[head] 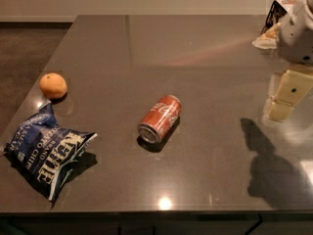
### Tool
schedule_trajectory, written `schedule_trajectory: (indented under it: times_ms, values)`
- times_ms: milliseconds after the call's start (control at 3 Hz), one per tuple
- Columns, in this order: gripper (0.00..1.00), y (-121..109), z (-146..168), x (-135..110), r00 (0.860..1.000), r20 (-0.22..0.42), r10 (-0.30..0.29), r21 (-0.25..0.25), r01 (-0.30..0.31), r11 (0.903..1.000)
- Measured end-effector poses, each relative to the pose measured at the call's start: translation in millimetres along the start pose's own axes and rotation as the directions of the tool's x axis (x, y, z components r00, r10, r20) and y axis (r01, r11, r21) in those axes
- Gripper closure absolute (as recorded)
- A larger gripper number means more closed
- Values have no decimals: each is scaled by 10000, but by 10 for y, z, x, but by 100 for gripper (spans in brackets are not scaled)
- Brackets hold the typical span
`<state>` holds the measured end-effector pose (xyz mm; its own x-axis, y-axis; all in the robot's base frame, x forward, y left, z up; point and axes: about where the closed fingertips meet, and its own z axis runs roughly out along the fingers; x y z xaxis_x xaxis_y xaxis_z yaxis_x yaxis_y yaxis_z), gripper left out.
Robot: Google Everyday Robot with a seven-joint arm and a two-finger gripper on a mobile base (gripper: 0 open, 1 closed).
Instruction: Place coke can upright
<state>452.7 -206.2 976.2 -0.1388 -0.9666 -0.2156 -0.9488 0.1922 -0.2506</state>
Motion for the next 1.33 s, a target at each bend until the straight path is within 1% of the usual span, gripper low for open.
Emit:
schedule_trajectory:
  times_ms: [333,667,1000,1333]
  values:
    - [0,-127,214,-257,9878,483,-1483,-395,1502,9879]
    - [0,-169,446,-525,9480,965,-3034,-792,3111,9471]
    - [0,-129,698,-792,8854,1552,-4381,-1050,4558,8839]
    - [0,-35,919,-1060,8084,2053,-5516,-1227,5804,8050]
